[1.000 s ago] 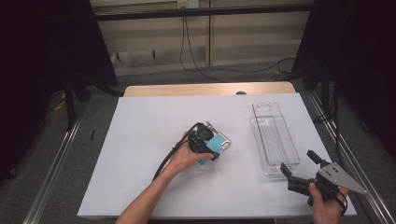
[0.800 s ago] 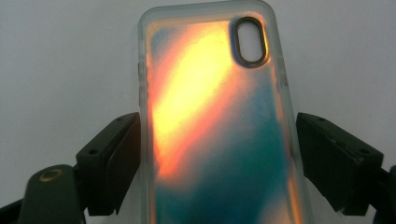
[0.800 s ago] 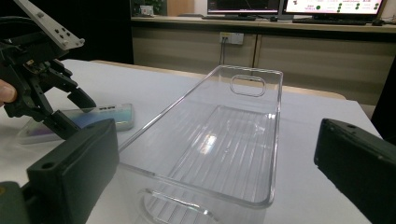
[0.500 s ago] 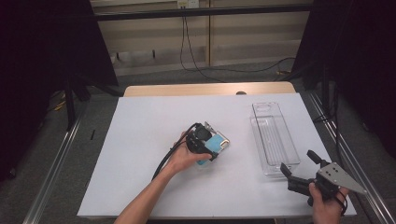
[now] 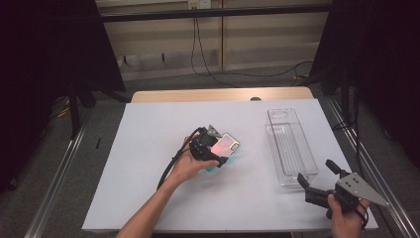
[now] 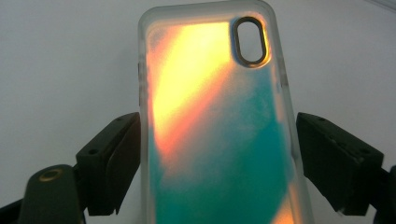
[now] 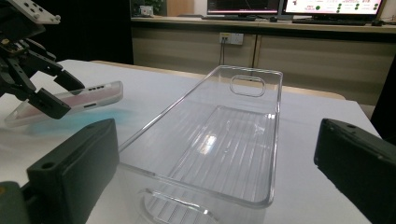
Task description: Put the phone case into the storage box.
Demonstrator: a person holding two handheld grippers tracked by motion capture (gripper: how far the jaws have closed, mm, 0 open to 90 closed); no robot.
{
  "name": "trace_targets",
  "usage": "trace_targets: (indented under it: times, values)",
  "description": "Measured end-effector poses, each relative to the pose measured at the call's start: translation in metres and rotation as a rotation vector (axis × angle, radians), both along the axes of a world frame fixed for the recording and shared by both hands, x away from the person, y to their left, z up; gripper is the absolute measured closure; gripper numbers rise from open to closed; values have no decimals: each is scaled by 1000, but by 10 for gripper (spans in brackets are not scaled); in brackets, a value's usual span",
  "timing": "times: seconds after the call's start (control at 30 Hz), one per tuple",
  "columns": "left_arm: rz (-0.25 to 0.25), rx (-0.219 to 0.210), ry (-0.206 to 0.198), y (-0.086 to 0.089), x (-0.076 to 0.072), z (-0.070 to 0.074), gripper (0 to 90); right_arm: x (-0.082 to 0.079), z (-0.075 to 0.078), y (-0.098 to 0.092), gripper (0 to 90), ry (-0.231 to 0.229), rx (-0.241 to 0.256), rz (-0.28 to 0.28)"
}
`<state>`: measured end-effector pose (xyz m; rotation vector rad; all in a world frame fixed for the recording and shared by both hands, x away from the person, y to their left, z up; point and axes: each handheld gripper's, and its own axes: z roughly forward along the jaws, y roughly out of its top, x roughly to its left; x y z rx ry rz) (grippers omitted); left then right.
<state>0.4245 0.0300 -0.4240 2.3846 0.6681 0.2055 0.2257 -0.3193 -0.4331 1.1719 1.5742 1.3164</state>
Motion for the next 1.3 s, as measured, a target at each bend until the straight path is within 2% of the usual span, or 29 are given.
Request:
trace_targets:
  times: [0.23, 0.27, 0.43, 0.5, 0.6, 0.77, 0.83, 1.0, 1.03, 1.07, 1.17, 1.3]
  values:
    - [19, -32, -33, 7, -3, 4, 171, 0, 0, 0, 0, 0, 0, -1]
    - [26, -37, -49, 10, -4, 5, 171, 0, 0, 0, 0, 0, 0, -1]
    - [31, -49, -61, 15, -6, 7, 170, 0, 0, 0, 0, 0, 0, -1]
    - [37, -49, -70, 17, -7, 9, 171, 0, 0, 0, 0, 0, 0, 0]
    - [52, -80, -92, 22, -9, 16, 171, 0, 0, 0, 0, 0, 0, -2]
    - [51, -89, -125, 27, -13, 20, 171, 0, 0, 1, 0, 0, 1, -1]
    - [73, -70, -151, 30, -13, 18, 171, 0, 0, 1, 0, 0, 0, 0]
    - [108, -104, -166, 43, -14, 17, 170, 0, 0, 1, 0, 1, 1, 1]
    - [112, -99, -175, 45, -15, 18, 170, 0, 0, 1, 0, 1, 1, 1]
    - [125, -112, -192, 50, -16, 20, 171, 1, 0, 1, 0, 1, 2, -2]
    - [145, -130, -206, 56, -18, 23, 171, 1, 0, 1, 0, 1, 0, -1]
    - [158, -135, -220, 64, -23, 26, 171, 0, 0, 3, 0, 1, -4, 3]
